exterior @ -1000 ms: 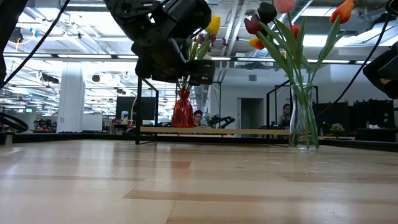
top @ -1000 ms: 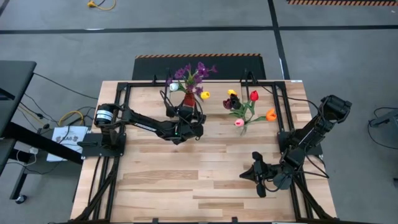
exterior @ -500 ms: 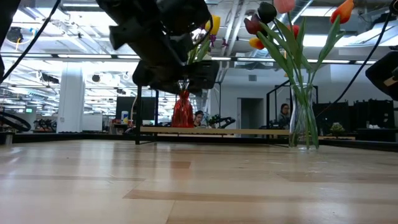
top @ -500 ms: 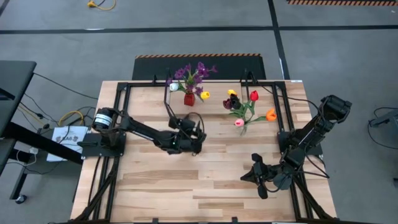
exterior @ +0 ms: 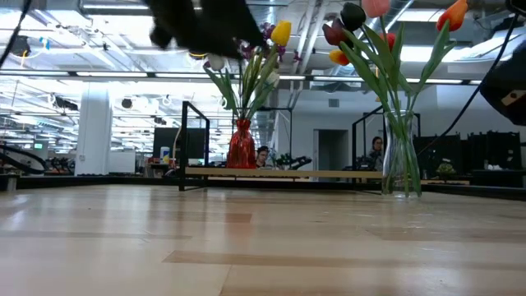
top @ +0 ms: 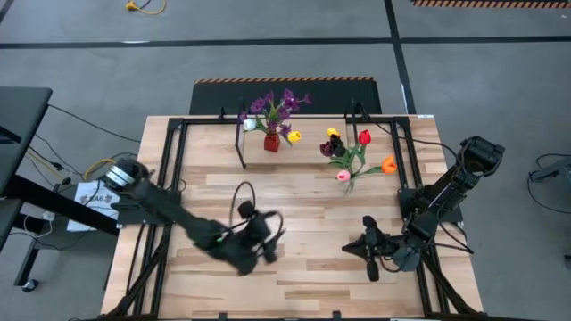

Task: Pick and place flowers into a vace then onto a shelf
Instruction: Put the transparent vase on the shelf

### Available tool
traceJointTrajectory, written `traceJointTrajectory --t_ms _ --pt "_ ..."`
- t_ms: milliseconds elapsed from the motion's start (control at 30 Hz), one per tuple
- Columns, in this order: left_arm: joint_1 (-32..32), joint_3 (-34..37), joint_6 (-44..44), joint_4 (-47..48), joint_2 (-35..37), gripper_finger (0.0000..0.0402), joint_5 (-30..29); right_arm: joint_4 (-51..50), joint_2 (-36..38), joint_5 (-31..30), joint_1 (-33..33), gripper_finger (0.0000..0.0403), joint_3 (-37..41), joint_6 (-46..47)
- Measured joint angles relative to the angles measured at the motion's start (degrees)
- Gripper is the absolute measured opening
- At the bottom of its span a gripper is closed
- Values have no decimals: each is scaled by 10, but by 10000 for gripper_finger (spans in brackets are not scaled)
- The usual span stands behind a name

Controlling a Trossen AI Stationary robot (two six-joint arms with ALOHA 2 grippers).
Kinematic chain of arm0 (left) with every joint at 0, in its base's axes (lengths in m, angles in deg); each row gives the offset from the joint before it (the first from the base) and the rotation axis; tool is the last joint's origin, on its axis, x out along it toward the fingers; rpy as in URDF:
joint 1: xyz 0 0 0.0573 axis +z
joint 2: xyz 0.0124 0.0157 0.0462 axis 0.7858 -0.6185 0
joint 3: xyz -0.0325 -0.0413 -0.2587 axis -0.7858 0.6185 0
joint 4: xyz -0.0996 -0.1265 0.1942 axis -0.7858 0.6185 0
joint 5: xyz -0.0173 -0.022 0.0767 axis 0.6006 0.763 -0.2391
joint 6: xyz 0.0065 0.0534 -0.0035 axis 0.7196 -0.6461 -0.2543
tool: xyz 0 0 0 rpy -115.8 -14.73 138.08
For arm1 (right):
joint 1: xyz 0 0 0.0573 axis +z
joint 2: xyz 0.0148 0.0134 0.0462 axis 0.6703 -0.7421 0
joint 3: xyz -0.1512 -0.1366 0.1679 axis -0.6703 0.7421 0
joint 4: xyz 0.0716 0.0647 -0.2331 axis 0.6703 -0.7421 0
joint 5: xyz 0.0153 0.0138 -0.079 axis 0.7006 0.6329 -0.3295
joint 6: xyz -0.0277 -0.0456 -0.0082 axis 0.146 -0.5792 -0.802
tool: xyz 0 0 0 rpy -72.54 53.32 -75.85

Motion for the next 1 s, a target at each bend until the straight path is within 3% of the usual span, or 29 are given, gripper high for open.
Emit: traceJointTrajectory --t_ms 167,233,400,533,667,767,867,1000 --pt "-64 13 -146 -11 90 254 96 3 0 -79 -1 0 0 0" --pt "-71 27 -214 -32 135 253 176 6 0 -108 -1 0 0 8" --pt "-53 96 -348 -116 256 253 439 7 0 -175 9 0 0 45" --pt "-21 209 -375 -245 342 253 540 9 0 -232 41 0 0 70" --pt "-14 369 -342 -430 405 253 552 5 0 -289 77 0 -5 59" --pt "-34 479 -298 -580 432 253 545 -26 0 -295 85 0 -13 42" --pt "-68 548 -284 -694 444 253 519 -83 0 -257 69 0 -18 45" --pt "-94 583 -292 -720 448 253 454 -185 0 -174 24 0 -18 137"
